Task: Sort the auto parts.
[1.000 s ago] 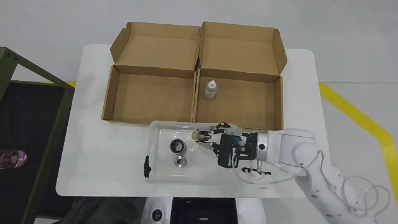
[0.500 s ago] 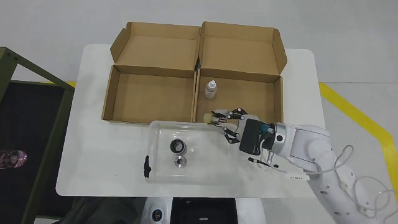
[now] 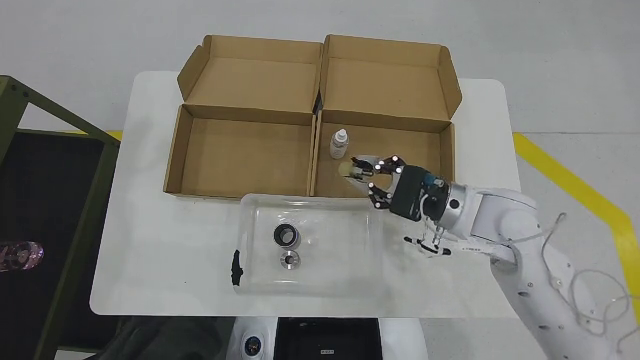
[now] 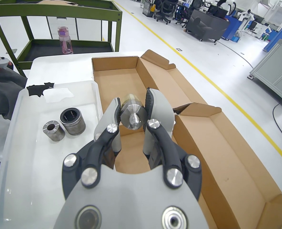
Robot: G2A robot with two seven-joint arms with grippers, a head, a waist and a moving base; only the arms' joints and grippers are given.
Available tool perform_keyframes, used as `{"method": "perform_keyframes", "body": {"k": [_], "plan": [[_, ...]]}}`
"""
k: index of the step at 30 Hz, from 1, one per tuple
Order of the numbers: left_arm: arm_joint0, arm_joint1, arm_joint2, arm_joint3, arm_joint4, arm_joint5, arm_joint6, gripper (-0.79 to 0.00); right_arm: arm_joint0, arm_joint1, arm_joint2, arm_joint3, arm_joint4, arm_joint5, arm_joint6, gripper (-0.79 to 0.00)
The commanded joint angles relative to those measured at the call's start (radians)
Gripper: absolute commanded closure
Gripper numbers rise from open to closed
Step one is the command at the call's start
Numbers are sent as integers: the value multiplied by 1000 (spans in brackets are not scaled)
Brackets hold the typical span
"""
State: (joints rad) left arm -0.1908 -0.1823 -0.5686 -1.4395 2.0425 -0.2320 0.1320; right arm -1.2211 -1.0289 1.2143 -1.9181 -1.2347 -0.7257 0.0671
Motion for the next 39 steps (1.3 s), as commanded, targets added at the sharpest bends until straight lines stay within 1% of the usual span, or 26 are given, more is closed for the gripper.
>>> {"method": "perform_keyframes", "body": {"k": [1,12,22,29,39], "plan": [[0,0,0,0,0,0,0,-785,19,-2,-4,20,16,4,24,0],[0,0,0,0,0,0,0,-785,130,-14,-33,139,79,38,168,0],[0,0,0,0,0,0,0,-785,209,-21,-70,221,104,17,302,0],[0,0,0,0,0,0,0,-785,270,-30,-122,292,98,3,382,0],[0,0,0,0,0,0,0,-785,361,-49,-199,380,52,19,484,0]]}}
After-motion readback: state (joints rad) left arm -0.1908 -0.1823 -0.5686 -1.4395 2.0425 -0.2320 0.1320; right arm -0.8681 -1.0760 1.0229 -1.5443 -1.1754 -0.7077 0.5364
